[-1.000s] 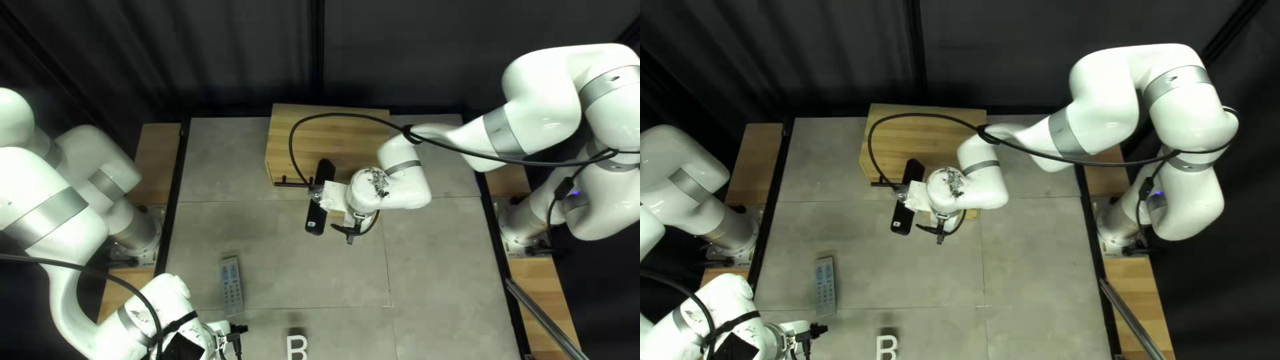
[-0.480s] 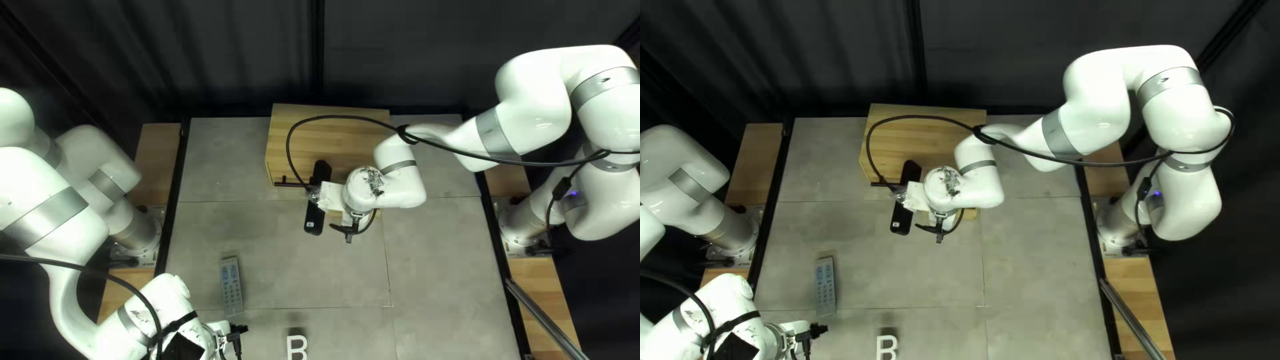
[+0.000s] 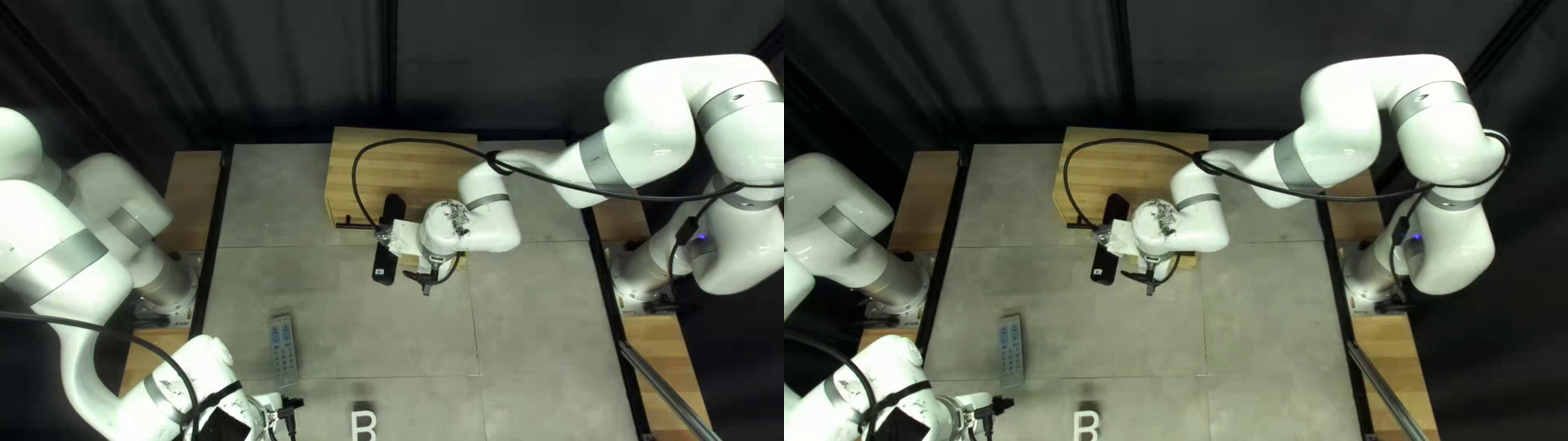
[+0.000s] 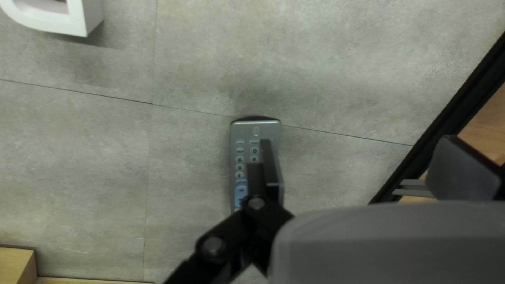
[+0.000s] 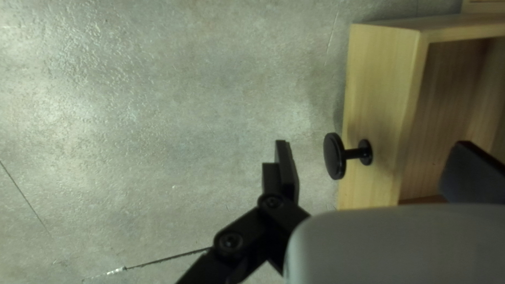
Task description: Open drawers and place objects into drawer and close
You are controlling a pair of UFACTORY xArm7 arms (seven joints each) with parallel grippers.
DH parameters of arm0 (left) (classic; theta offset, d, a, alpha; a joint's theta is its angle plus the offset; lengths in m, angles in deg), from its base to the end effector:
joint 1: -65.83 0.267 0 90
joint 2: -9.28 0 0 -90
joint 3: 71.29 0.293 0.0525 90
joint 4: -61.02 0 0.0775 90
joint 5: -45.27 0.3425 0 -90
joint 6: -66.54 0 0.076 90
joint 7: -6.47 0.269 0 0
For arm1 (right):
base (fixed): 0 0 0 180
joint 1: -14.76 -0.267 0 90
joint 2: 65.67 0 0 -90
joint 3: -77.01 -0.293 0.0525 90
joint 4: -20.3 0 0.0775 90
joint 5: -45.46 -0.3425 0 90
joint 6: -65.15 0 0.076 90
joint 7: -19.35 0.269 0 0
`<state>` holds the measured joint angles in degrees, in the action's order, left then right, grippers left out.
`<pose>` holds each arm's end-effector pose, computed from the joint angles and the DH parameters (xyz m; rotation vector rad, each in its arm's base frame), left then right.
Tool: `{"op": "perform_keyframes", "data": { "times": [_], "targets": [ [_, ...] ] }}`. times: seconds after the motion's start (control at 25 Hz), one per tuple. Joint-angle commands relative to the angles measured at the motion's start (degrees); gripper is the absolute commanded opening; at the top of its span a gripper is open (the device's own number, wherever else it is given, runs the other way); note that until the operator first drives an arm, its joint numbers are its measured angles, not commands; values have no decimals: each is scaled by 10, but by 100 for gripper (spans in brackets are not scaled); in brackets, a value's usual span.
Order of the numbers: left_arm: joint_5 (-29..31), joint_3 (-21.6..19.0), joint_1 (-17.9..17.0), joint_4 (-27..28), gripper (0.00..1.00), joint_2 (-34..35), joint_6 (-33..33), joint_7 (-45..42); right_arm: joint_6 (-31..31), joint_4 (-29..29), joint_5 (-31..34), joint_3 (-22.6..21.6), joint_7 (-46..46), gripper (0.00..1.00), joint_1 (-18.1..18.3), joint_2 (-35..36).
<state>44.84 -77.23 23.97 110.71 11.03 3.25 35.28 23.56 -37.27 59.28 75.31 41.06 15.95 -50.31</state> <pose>0.2536 -0.2813 0.1296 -2.4325 1.9126 0.3178 0.4975 -0.0236 0.0680 2.9793 -0.2858 0.0611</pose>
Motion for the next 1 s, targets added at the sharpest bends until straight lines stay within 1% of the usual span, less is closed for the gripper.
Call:
{"op": "perform_keyframes", "data": {
  "times": [0.04, 0.4, 0.6, 0.8, 1.0],
  "targets": [
    [0, 0, 0, 0, 100, 0, 0, 0, 3, -1, -4, -1, -3, 100, 1, 3],
    [0, 0, 0, 0, 100, 0, 0, 0, 14, 4, -21, -4, -28, 100, 14, 14],
    [0, 0, 0, 0, 100, 0, 0, 0, 0, 1, -36, -8, -52, 100, 22, 12],
    [0, 0, 0, 0, 100, 0, 0, 0, -16, -19, -58, -18, -81, 100, 29, 28],
    [0, 0, 0, 0, 100, 0, 0, 0, -35, -22, -64, -22, -95, 100, 31, 23]
  ]
}}
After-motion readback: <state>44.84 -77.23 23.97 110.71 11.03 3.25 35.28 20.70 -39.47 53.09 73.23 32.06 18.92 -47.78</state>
